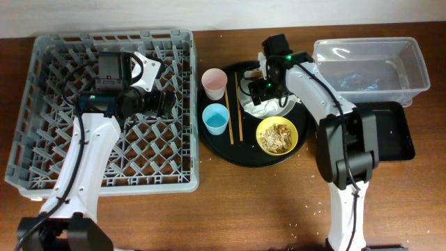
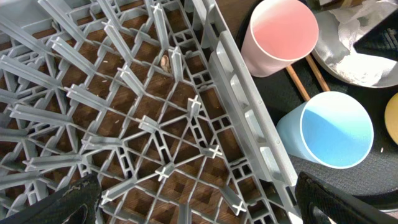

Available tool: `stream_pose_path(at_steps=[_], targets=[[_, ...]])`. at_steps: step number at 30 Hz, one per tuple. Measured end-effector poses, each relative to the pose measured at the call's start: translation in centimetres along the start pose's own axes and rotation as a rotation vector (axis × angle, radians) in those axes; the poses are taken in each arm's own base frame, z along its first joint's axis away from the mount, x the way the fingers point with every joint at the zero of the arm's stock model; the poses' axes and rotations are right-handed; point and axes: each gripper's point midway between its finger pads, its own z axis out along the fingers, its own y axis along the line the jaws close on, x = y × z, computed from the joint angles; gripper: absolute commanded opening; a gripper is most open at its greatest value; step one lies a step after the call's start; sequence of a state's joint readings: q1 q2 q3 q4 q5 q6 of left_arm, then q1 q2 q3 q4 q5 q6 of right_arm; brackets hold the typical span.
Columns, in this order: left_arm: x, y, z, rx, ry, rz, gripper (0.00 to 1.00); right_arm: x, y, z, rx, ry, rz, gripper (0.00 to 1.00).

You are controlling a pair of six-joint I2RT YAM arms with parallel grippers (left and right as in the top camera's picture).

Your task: Sort waste into correct bins and load items into the dishwasher rack

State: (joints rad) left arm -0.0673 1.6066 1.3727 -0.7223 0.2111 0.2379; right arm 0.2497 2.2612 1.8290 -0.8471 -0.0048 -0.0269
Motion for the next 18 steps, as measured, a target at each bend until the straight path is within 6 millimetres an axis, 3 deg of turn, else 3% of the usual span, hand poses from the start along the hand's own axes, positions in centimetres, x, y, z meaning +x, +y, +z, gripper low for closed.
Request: stream_pose_path(at_steps=[3, 5, 7, 8, 9, 14, 18], targets=[[0.0, 0.0, 0.0, 0.000, 0.000, 0.000, 0.99, 0.2, 0.0, 0.8, 0.018, 0.011, -0.005, 0.63], [0.0, 0.0, 0.0, 0.000, 0.000, 0.000, 0.99, 0.5, -0.1, 1.3, 0.028, 0.022, -0.003, 0.39], [0.0, 0.0, 0.0, 0.000, 0.000, 0.000, 0.99, 0.5, -0.2, 1.4, 0.033, 0.023, -0.005, 0.27], [0.0, 0.0, 0.0, 0.000, 0.000, 0.000, 0.99, 0.5, -0.2, 1.4, 0.033, 0.023, 0.000, 0.12], [0.0, 0.0, 0.0, 0.000, 0.000, 0.000, 0.99, 0.5, -0.3, 1.4, 0.035, 0.024, -0.006, 0.04], [0.0, 0.0, 0.0, 0.000, 0.000, -0.003, 0.99, 1.7, -0.3, 1.2, 0.036, 0.076, 0.017, 0.04], [0.0, 0.0, 0.0, 0.000, 0.000, -0.003, 0.99, 1.1, -0.3, -1.4, 0.033, 0.097, 0.040, 0.04]])
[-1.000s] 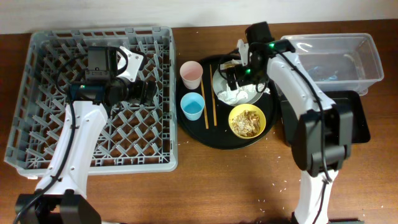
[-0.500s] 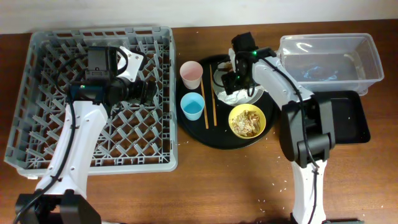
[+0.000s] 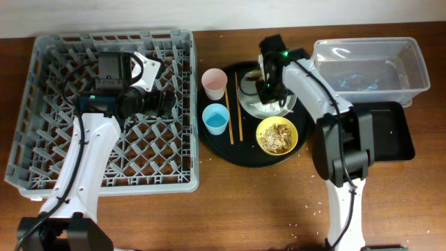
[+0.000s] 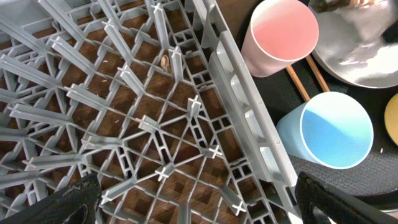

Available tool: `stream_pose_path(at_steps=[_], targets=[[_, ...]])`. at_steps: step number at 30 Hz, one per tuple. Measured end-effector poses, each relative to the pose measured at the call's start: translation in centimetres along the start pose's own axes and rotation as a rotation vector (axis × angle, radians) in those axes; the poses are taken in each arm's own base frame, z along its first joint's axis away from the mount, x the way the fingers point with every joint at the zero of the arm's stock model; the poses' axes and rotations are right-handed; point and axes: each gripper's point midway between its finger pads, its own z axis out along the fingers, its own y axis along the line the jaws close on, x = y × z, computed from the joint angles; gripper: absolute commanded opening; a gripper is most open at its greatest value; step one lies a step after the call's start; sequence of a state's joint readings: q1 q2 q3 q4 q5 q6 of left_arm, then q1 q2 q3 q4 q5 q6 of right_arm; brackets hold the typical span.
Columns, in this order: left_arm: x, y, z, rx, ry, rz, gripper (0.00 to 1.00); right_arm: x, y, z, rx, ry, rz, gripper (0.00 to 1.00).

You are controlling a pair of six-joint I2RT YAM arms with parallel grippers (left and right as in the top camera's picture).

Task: Sort waste into correct bins and load items into the dishwasher rack
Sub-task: 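Grasp white tissue with right gripper and drop it into clear bin, then grasp gold wrapper on white plate with right gripper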

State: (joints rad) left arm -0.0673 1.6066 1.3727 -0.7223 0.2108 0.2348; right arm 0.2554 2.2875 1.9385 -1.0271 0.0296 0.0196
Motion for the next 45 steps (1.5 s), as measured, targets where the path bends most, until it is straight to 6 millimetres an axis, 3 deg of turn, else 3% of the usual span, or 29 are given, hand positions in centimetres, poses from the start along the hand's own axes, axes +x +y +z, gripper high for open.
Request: stream_pose_path(at_steps=[2, 3, 5, 8, 10, 13, 17, 18, 19, 20, 21, 23, 26, 28, 32, 35, 37, 40, 41, 45], targets=[[0.0, 0.0, 0.0, 0.000, 0.000, 0.000, 0.99, -0.9, -0.3, -3.1, 0.001, -0.024, 0.012, 0.04], [0.0, 0.0, 0.0, 0.000, 0.000, 0.000, 0.99, -2.4, -1.0, -7.3, 0.011, -0.099, 0.032, 0.04], [0.0, 0.0, 0.0, 0.000, 0.000, 0.000, 0.99, -3.5, -3.0, -12.7, 0.046, -0.191, 0.089, 0.04], [0.0, 0.0, 0.0, 0.000, 0.000, 0.000, 0.99, -4.4, -7.0, -19.0, 0.100, -0.336, 0.182, 0.04], [0.0, 0.0, 0.0, 0.000, 0.000, 0.000, 0.99, -3.4, -12.3, -23.1, 0.166, -0.413, 0.296, 0.04], [0.0, 0.0, 0.0, 0.000, 0.000, 0.000, 0.99, -2.1, -16.4, -22.8, 0.210, -0.391, 0.379, 0.04], [0.0, 0.0, 0.0, 0.000, 0.000, 0.000, 0.99, -1.8, -20.2, -19.9, 0.237, -0.350, 0.454, 0.05], [0.0, 0.0, 0.0, 0.000, 0.000, 0.000, 0.99, -1.7, -20.9, -19.0, 0.239, -0.337, 0.472, 0.11], [0.0, 0.0, 0.0, 0.000, 0.000, 0.000, 0.99, -1.6, -21.7, -17.6, 0.238, -0.313, 0.500, 0.48], [0.0, 0.0, 0.0, 0.000, 0.000, 0.000, 0.99, -1.5, -22.2, -16.6, 0.238, -0.295, 0.516, 0.77], [0.0, 0.0, 0.0, 0.000, 0.000, 0.000, 0.99, -1.4, -22.6, -15.5, 0.237, -0.276, 0.531, 0.99], [0.0, 0.0, 0.0, 0.000, 0.000, 0.000, 0.99, -1.3, -22.9, -13.3, 0.228, -0.237, 0.542, 0.99], [0.0, 0.0, 0.0, 0.000, 0.000, 0.000, 0.99, -1.2, -22.3, -10.6, 0.187, -0.187, 0.539, 0.98], [0.0, 0.0, 0.0, 0.000, 0.000, 0.000, 0.99, -1.2, -21.8, -10.1, 0.157, -0.179, 0.535, 0.98], [0.0, 0.0, 0.0, 0.000, 0.000, 0.000, 0.99, -2.0, -20.2, -10.6, 0.072, -0.198, 0.484, 1.00], [0.0, 0.0, 0.0, 0.000, 0.000, 0.000, 0.99, -3.5, -17.6, -12.3, 0.022, -0.247, 0.393, 0.98], [0.0, 0.0, 0.0, 0.000, 0.000, 0.000, 0.99, -5.0, -14.6, -14.1, 0.006, -0.298, 0.278, 0.95], [0.0, 0.0, 0.0, 0.000, 0.000, 0.000, 0.99, -7.2, -6.7, -16.4, -0.008, -0.362, 0.033, 0.86], [0.0, 0.0, 0.0, 0.000, 0.000, 0.000, 0.99, -7.6, -3.9, -16.4, 0.003, -0.367, -0.060, 0.86], [0.0, 0.0, 0.0, 0.000, 0.000, 0.000, 0.99, -7.7, 2.1, -14.4, 0.021, -0.329, -0.264, 0.83]])
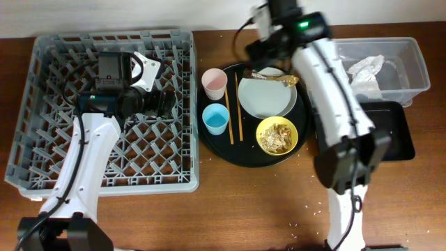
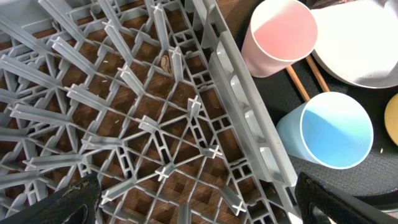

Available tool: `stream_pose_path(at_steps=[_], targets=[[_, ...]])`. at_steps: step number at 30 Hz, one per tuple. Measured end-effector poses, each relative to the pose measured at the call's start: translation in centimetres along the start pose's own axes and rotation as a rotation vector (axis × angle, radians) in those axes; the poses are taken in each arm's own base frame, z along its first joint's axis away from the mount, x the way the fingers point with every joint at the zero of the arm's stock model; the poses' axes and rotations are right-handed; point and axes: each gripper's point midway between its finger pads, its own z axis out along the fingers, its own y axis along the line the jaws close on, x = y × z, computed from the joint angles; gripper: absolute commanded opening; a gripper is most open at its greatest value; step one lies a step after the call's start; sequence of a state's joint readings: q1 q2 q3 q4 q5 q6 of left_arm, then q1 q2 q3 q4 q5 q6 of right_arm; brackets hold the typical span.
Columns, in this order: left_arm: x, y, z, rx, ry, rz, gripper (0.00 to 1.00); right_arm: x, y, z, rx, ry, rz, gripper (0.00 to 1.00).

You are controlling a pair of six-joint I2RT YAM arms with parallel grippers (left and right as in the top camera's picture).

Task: Sort waste into correct bins and load items into the dishwasher rack
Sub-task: 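Grasp gold wrapper on white plate with right gripper, then carry gold wrapper with right gripper and release into clear bin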

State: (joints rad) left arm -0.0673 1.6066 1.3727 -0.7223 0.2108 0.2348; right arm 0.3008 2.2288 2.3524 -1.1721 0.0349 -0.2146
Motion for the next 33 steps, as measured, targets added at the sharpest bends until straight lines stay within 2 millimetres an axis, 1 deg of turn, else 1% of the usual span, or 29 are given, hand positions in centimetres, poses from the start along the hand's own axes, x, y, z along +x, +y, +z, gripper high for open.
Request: stream_pose_path(at_steps=[2, 4, 5, 6, 7, 9, 11, 14, 18, 20, 23, 24, 27, 29, 31, 33], targets=[[0.0, 0.0, 0.0, 0.000, 0.000, 0.000, 0.99, 0.7, 0.8, 2.1, -0.001, 0.045, -0.052, 0.82], [0.0, 0.0, 0.0, 0.000, 0.000, 0.000, 0.99, 2.5, 0.6, 5.3, 0.001, 0.123, -0.091, 0.81], [0.0, 0.0, 0.0, 0.000, 0.000, 0.000, 0.99, 3.4, 0.5, 6.4, -0.003, 0.161, -0.101, 0.81], [0.0, 0.0, 0.0, 0.000, 0.000, 0.000, 0.99, 4.1, 0.4, 7.1, -0.005, 0.189, -0.111, 0.82], [0.0, 0.0, 0.0, 0.000, 0.000, 0.000, 0.99, 5.3, 0.3, 8.1, -0.010, 0.232, -0.121, 0.83], [0.0, 0.0, 0.0, 0.000, 0.000, 0.000, 0.99, 6.3, 0.1, 9.1, -0.016, 0.270, -0.142, 0.86], [0.0, 0.0, 0.0, 0.000, 0.000, 0.000, 0.99, 6.7, 0.0, 9.7, -0.020, 0.280, -0.180, 0.86], [0.0, 0.0, 0.0, 0.000, 0.000, 0.000, 0.99, 6.2, -0.4, 10.8, -0.001, 0.251, -0.227, 0.86], [0.0, 0.0, 0.0, 0.000, 0.000, 0.000, 0.99, 5.6, -1.1, 12.7, 0.033, 0.192, -0.245, 0.79], [0.0, 0.0, 0.0, 0.000, 0.000, 0.000, 0.99, 5.5, -1.6, 13.5, 0.047, 0.174, -0.244, 0.72], [0.0, 0.0, 0.0, 0.000, 0.000, 0.000, 0.99, 5.8, -2.5, 14.7, 0.068, 0.156, -0.237, 0.55], [0.0, 0.0, 0.0, 0.000, 0.000, 0.000, 0.99, 6.1, -2.7, 14.9, 0.069, 0.159, -0.231, 0.50], [0.0, 0.0, 0.0, 0.000, 0.000, 0.000, 0.99, 6.0, -3.0, 15.5, 0.082, 0.139, -0.210, 0.41], [0.0, 0.0, 0.0, 0.000, 0.000, 0.000, 0.99, 5.9, -3.1, 15.9, 0.089, 0.126, -0.189, 0.17], [0.0, 0.0, 0.0, 0.000, 0.000, 0.000, 0.99, 6.3, -3.0, 16.4, 0.089, 0.127, -0.168, 0.04], [0.0, 0.0, 0.0, 0.000, 0.000, 0.000, 0.99, 6.8, -2.9, 16.7, 0.087, 0.138, -0.145, 0.04]])
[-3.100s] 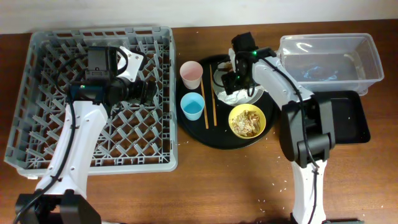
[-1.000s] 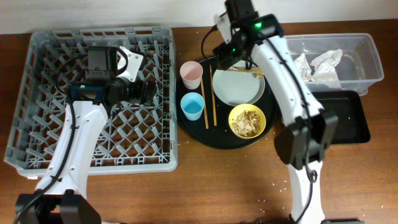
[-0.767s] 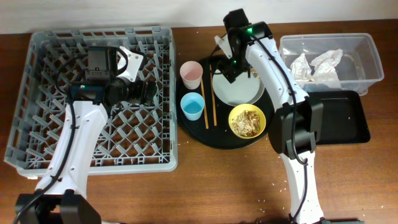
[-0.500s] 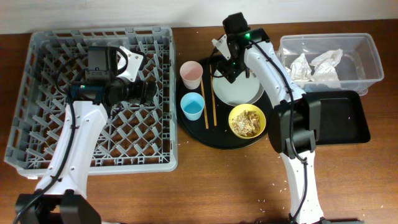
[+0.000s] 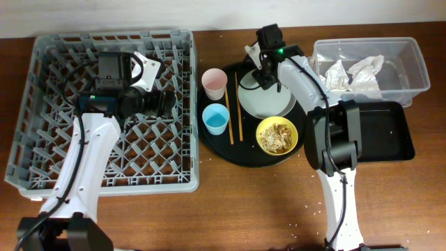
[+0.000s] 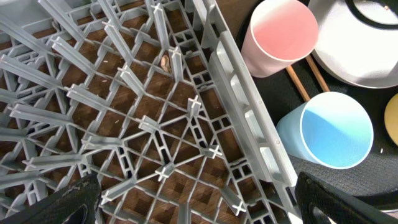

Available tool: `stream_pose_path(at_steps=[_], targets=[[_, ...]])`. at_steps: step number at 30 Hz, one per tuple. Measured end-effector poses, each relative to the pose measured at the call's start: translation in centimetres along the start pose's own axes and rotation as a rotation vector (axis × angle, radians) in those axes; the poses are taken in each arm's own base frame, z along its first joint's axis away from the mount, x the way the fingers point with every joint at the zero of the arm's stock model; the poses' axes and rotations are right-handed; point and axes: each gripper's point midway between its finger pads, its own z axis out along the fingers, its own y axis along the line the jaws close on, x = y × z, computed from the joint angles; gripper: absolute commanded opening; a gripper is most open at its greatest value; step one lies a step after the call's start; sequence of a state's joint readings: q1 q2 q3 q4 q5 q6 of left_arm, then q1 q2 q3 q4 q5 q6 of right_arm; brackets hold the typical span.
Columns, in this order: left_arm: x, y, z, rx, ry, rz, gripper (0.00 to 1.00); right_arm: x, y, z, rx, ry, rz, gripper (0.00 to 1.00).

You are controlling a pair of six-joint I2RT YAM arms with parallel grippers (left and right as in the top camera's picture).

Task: Sort waste into correct bins and load items into the dishwasher rack
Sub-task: 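Carry gold wrapper with right gripper and release into clear bin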

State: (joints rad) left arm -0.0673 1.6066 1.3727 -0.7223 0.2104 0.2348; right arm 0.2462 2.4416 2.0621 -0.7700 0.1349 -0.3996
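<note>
My left gripper [image 6: 199, 211] hangs open over the grey dishwasher rack [image 5: 63, 104], nothing between its fingers. On the round black tray [image 5: 230, 150] stand a pink cup [image 5: 214, 84], a blue cup [image 5: 214, 120], two chopsticks [image 5: 239, 104], a white plate [image 5: 268, 103] and a yellow bowl [image 5: 277, 134] of leftovers. My right gripper [image 5: 263, 68] is down at the plate's far rim; its jaws are hidden by the arm. Two crumpled white papers [image 5: 338, 74] lie in the clear bin [image 5: 411, 52].
A black rectangular bin [image 5: 387, 132] sits at the right, in front of the clear bin. The rack's right wall [image 6: 249, 118] runs close beside the cups. Brown table lies along the front.
My right arm was raised high behind the tray and is now down at the plate's far rim, over the spot where a brown scrap lay. A second white lump shows in the clear bin.
My right gripper was first on crumpled white paper lying on the plate. Later the plate was bare except for a brown scrap, the paper lay in the clear bin and the arm was raised. Now that gripper is back at the plate. The left arm has stayed still.
</note>
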Motion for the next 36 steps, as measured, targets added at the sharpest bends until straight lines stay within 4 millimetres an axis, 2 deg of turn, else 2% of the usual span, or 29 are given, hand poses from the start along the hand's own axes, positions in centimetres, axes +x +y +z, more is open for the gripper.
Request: stream_pose_path(at_steps=[5, 7, 10, 13, 15, 16, 17, 18, 19, 20, 21, 22, 23, 24, 25, 27, 29, 32, 36], targets=[[0.0, 0.0, 0.0, 0.000, 0.000, 0.000, 0.99, 0.7, -0.3, -0.4, 0.019, 0.028, 0.140, 0.04], [0.0, 0.0, 0.0, 0.000, 0.000, 0.000, 0.99, 0.6, -0.9, -2.4, 0.030, 0.023, 0.219, 0.04], [0.0, 0.0, 0.0, 0.000, -0.001, 0.000, 0.99, -0.8, -3.5, -8.8, 0.064, -0.063, 0.327, 0.04], [0.0, 0.0, 0.0, 0.000, 0.000, 0.000, 0.99, -1.4, -8.1, -17.8, 0.125, -0.213, 0.469, 0.04], [0.0, 0.0, 0.0, 0.000, 0.000, 0.000, 0.99, -0.2, -12.2, -23.8, 0.187, -0.310, 0.598, 0.04], [0.0, 0.0, 0.0, 0.000, 0.000, 0.000, 0.99, 0.8, -14.3, -26.2, 0.220, -0.350, 0.672, 0.04], [0.0, 0.0, 0.0, 0.000, 0.000, 0.000, 0.99, 2.0, -16.3, -27.8, 0.250, -0.376, 0.747, 0.04], [0.0, 0.0, 0.0, 0.000, 0.000, 0.000, 0.99, 3.8, -18.6, -28.5, 0.285, -0.381, 0.850, 0.04], [0.0, 0.0, 0.0, 0.000, 0.000, 0.000, 0.99, 5.4, -20.1, -27.9, 0.301, -0.362, 0.928, 0.04], [0.0, 0.0, 0.0, 0.000, 0.000, 0.000, 0.99, 6.6, -21.1, -26.4, 0.306, -0.332, 1.000, 0.04], [0.0, 0.0, 0.0, 0.000, 0.000, 0.000, 0.99, 7.3, -21.5, -25.2, 0.307, -0.311, 1.037, 0.04], [0.0, 0.0, 0.0, 0.000, 0.000, 0.000, 0.99, 8.3, -22.0, -23.0, 0.304, -0.270, 1.091, 0.04], [0.0, 0.0, 0.0, 0.000, 0.000, 0.000, 0.99, 9.0, -22.2, -20.9, 0.298, -0.232, 1.124, 0.10], [0.0, 0.0, 0.0, 0.000, 0.000, 0.000, 0.99, 9.6, -22.3, -18.6, 0.288, -0.195, 1.145, 0.27], [0.0, 0.0, 0.0, 0.000, 0.000, 0.000, 0.99, 10.0, -22.1, -16.6, 0.276, -0.161, 1.158, 0.34], [0.0, 0.0, 0.0, 0.000, 0.000, 0.000, 0.99, 10.7, -21.1, -12.9, 0.241, -0.095, 1.177, 0.36], [0.0, 0.0, 0.0, 0.000, 0.000, 0.000, 0.99, 11.5, -20.0, -10.0, 0.207, -0.035, 1.185, 0.36], [0.0, 0.0, 0.0, 0.000, 0.000, 0.000, 0.99, 11.7, -19.5, -9.2, 0.186, -0.016, 1.188, 0.37], [0.0, 0.0, 0.0, 0.000, 0.000, 0.000, 0.99, 10.7, -19.1, -10.6, 0.134, -0.050, 1.148, 0.42]])
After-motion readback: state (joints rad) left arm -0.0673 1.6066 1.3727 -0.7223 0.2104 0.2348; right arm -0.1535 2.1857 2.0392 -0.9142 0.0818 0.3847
